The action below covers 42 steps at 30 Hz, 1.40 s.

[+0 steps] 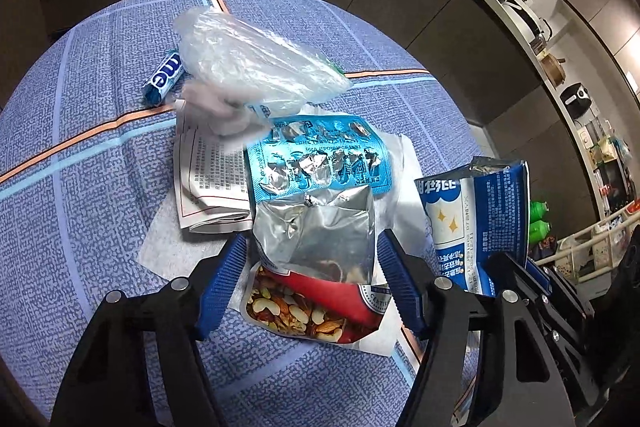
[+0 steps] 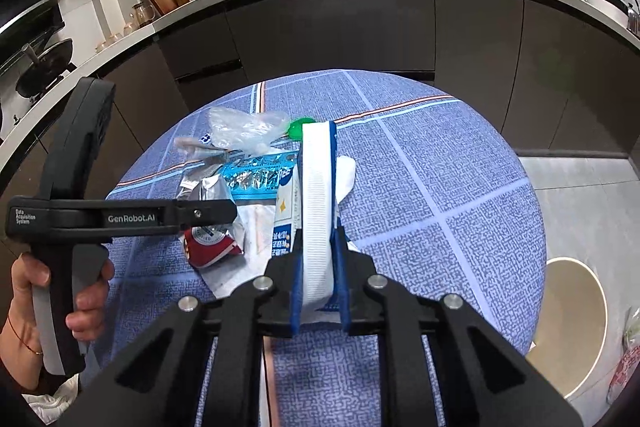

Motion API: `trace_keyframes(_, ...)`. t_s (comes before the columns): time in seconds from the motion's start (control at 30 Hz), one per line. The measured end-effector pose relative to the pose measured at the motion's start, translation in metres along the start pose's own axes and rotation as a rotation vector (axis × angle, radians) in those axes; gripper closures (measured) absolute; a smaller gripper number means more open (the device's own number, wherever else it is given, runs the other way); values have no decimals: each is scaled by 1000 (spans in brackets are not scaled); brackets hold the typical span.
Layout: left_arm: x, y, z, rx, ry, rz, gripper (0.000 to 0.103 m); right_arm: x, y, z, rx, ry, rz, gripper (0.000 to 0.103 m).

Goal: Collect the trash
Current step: 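Carry carton and snack bag over the bin and open both tools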

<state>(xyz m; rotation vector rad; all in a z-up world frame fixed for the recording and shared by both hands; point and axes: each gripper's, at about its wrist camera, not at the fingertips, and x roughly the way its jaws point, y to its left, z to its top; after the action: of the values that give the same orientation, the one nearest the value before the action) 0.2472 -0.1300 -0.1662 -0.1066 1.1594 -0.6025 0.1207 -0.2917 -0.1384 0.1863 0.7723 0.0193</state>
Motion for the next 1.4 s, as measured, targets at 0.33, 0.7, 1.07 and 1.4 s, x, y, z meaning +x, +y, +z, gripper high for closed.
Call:
trace_keyframes(0.33,-14,-16,-7,86,-25,18,54,-6,-2,-4,10,-2,14,90)
trace_keyframes(0.7,-62,-69,-10,202,-119,-52,54,-56,-22,-2,50,-106,-21,90)
trace_keyframes(1.07,-51,-150,-16,339,-89,-160,54,-113,-84,-20,119,-169,-162,90)
trace_keyframes(1.4,-6,-237,-30,466,6,-247,54,-146,-167,-64,268,-172,-300,90)
